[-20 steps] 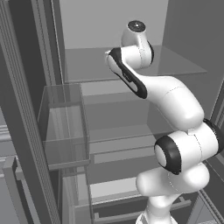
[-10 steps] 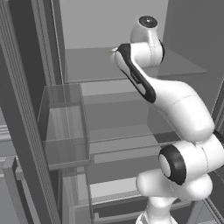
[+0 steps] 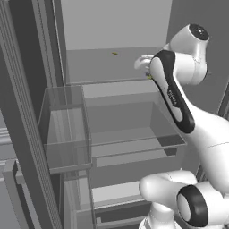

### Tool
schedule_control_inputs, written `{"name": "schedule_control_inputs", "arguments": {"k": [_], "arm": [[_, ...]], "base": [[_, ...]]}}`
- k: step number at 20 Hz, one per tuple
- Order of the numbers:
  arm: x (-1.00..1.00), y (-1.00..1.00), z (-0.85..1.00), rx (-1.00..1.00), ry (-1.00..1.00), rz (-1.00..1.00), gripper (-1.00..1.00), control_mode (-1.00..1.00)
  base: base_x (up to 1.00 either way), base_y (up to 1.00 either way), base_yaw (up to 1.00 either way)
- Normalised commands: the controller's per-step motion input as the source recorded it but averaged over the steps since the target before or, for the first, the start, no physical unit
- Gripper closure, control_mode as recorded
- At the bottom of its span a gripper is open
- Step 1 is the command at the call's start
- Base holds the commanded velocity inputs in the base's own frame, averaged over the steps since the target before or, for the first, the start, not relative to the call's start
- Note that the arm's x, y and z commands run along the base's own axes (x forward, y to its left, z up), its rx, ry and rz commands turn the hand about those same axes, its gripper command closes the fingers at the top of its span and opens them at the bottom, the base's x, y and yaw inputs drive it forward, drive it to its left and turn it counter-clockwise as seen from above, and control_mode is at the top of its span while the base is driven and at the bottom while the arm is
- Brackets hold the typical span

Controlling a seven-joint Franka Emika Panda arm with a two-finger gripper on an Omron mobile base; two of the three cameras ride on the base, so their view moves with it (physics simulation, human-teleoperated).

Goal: Grab a lemon wedge from the fridge and one ice cube from the ice bowl, and put them in the glass of lemonade.

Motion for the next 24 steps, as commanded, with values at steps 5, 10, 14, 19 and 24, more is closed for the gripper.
{"name": "schedule_control_inputs", "arguments": {"k": [5, 10, 14, 19, 24], "arm": [[-1.00, -0.03, -0.44, 0.00, 0.01, 0.13, 1.00, -1.00], [-0.96, 0.00, -0.75, -0.07, 0.10, 0.06, 1.00, -1.00], [-0.39, 0.00, -0.76, -0.08, 0.28, 0.02, 1.00, -1.00], [-0.13, 0.00, -0.17, 0.00, 0.28, 0.00, 1.00, -1.00], [-0.01, 0.00, -0.02, 0.00, 0.01, 0.00, 1.00, -1.00]], "base": [[0.00, 0.00, 0.00], [0.00, 0.00, 0.00], [0.00, 0.00, 0.00], [0.00, 0.00, 0.00], [0.00, 0.00, 0.00]]}}
